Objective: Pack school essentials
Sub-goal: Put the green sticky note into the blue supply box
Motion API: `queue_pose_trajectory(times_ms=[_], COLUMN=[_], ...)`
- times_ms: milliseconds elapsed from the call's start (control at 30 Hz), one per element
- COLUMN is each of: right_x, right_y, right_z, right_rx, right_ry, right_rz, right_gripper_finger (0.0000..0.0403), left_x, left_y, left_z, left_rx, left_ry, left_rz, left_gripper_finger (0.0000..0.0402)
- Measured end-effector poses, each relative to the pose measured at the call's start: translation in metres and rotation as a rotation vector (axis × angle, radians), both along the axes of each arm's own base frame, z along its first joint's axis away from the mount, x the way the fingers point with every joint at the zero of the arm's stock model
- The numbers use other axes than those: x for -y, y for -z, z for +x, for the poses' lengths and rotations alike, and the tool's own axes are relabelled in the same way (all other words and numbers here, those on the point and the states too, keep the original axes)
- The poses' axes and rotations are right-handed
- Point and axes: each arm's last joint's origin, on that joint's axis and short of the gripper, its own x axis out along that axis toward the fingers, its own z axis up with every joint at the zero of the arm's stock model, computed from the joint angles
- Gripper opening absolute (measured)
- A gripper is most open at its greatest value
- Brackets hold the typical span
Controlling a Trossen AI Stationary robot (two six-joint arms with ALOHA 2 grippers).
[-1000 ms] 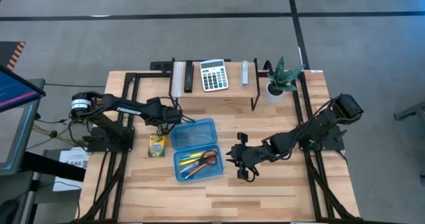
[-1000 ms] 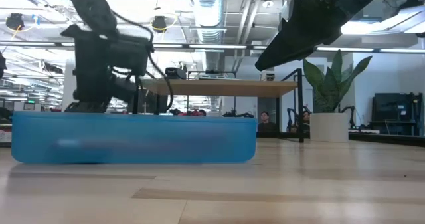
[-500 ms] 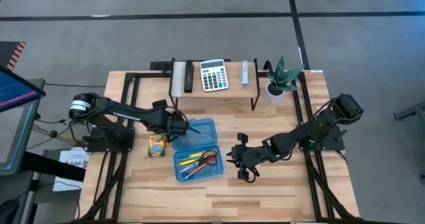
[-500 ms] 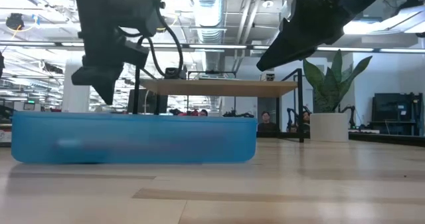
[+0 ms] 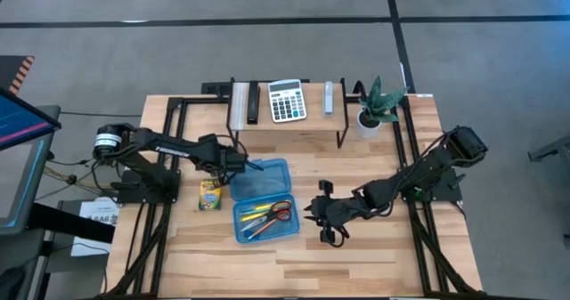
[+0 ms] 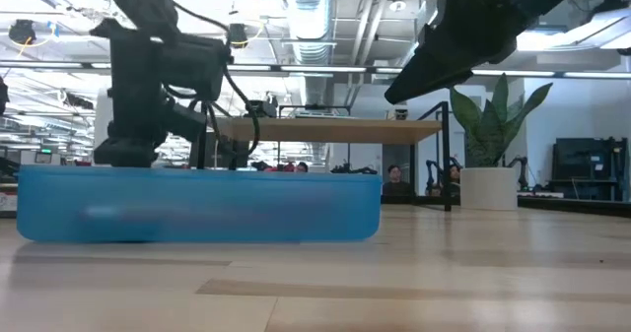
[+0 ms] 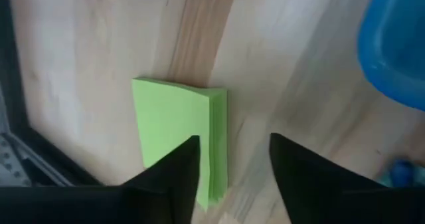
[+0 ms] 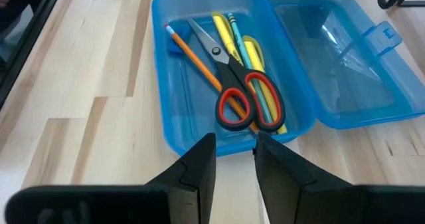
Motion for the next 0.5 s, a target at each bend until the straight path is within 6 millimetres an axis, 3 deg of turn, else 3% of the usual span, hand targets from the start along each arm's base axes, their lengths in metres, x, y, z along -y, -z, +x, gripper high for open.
queue_pose_trajectory(times_ms=[200, 500], right_x=[0.000, 0.000], right_y=[0.000, 0.000], right_z=[0.000, 0.000], right_rx=[0.000, 0.000], right_ry=[-0.003, -0.005], right_rz=[-0.004, -0.006], right_gripper_finger=[0.0123, 0.0123], left_x=[-0.013, -0.029], left_y=[0.012, 0.021], left_z=[-0.004, -0.015], left_rx=[0.038, 0.066], left_ry=[-0.014, -0.064], left_rz=[-0.053, -0.135], left_gripper_finger=[0.0207, 0.0185])
